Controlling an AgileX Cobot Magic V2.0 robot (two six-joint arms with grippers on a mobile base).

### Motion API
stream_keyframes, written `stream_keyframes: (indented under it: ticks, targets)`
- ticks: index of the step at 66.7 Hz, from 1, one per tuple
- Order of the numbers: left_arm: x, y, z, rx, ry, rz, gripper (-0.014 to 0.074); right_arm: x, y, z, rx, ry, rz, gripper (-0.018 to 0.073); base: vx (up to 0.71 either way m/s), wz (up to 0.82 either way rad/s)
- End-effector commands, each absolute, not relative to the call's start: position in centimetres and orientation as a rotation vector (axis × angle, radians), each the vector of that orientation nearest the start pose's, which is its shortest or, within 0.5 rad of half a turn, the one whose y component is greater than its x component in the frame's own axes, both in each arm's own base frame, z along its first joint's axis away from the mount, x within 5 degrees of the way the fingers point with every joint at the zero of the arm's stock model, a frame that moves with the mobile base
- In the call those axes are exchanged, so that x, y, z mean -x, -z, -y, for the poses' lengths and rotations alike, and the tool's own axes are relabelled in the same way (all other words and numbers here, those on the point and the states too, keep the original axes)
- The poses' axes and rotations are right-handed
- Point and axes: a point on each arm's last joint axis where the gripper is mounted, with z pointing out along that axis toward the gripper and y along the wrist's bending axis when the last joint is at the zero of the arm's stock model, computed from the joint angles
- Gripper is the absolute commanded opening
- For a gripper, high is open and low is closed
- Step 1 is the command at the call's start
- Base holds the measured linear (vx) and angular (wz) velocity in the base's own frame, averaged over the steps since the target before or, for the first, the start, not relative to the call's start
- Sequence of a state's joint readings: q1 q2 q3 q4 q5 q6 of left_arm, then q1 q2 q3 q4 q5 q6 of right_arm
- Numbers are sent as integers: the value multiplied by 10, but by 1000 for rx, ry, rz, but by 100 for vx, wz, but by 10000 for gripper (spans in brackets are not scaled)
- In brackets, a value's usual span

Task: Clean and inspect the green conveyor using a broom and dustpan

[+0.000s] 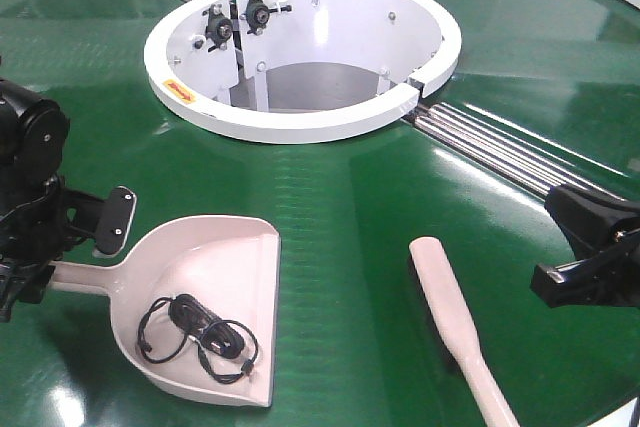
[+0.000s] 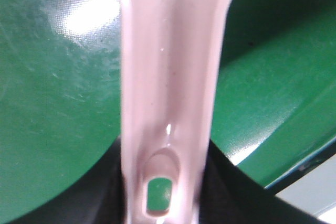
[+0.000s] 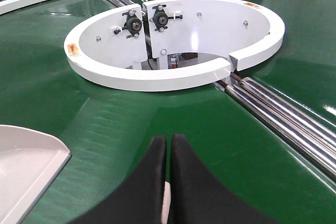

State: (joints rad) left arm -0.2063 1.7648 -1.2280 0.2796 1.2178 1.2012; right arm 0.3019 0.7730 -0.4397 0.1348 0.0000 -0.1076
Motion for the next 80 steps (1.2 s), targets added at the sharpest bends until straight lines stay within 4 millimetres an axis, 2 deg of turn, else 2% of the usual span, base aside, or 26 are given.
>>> stream_keyframes:
  ticks: [1, 63, 73, 80]
  targets:
    - [-316, -234, 45, -2244, -325, -2415, -23, -157, -303, -47, 231, -227, -1696, -10, 0, 0]
    - [-317, -235, 44, -2255, -349, -2412, -20, -157, -303, -47, 232, -226, -1696, -10, 0, 0]
    - [-317, -235, 44, -2253, -349, -2413, 1, -157, -303, -47, 232, -226, -1696, -10, 0, 0]
    - [-317, -235, 43, -2183, -372, -2466, 25, -156, -304, -47, 232, -226, -1695, -10, 0, 0]
